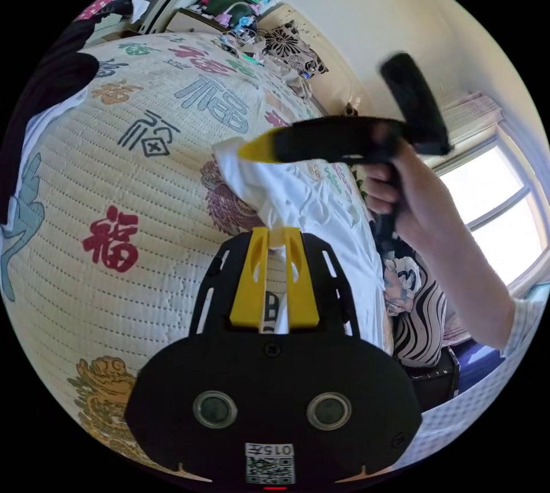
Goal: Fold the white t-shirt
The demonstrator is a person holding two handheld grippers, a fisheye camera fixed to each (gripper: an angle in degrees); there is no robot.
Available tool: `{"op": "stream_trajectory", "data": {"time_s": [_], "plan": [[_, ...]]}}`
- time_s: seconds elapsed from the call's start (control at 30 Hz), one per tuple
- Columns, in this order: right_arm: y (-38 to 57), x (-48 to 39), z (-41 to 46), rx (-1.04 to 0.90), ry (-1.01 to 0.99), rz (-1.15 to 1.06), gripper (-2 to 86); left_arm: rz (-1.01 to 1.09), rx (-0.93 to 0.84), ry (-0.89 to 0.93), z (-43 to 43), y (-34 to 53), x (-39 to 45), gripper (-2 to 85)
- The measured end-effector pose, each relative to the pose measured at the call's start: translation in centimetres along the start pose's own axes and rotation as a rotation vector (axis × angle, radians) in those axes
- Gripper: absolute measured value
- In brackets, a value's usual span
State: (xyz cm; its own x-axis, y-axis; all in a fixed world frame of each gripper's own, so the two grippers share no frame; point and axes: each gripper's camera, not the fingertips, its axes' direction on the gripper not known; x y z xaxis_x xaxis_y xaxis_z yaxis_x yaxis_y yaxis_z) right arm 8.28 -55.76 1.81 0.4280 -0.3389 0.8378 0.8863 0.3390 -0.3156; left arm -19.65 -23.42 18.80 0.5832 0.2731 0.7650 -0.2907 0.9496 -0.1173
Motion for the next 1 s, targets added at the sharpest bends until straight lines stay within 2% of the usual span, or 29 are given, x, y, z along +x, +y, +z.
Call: {"op": "stream_trajectory", "data": {"time_s": [0.13,0.23,0.3,0.4,0.53,0.67,0.8,0.87,1.0], "plan": [[-5.8,-0.1,4.5,-0.194,0.149,0.052,1.7,0.008,0.019,0.019,-2.2,0.9,-0.8,0.4],[-7.5,-0.5,2.9,-0.095,0.128,0.080,0.5,0.020,0.060,0.037,-4.5,1.7,-1.4,-0.2],[-8.2,-0.5,1.7,-0.020,0.094,0.108,0.4,0.023,0.082,0.010,-5.5,2.3,-1.7,-0.3],[-9.0,-0.5,1.8,-0.025,0.050,0.136,1.4,-0.034,0.099,-0.041,-6.4,3.0,-2.9,-0.3],[-9.8,-2.7,3.3,-0.158,0.140,0.064,6.9,-0.112,0.052,-0.095,-5.7,3.6,-4.8,-0.4],[-9.0,-5.2,0.0,-0.131,0.224,0.005,7.8,-0.120,0.009,-0.064,-6.1,3.9,-4.9,1.7],[-1.5,-7.0,-7.0,0.017,0.089,-0.037,7.7,-0.064,-0.120,-0.009,-8.4,5.1,-3.5,7.0],[5.0,-7.7,-9.5,0.071,0.064,-0.054,7.6,-0.006,-0.275,-0.002,-9.6,7.0,-1.7,8.1],[25.5,-7.3,-11.2,0.077,0.148,0.143,7.1,0.100,-0.547,-0.113,-9.3,10.5,1.7,9.1]]}}
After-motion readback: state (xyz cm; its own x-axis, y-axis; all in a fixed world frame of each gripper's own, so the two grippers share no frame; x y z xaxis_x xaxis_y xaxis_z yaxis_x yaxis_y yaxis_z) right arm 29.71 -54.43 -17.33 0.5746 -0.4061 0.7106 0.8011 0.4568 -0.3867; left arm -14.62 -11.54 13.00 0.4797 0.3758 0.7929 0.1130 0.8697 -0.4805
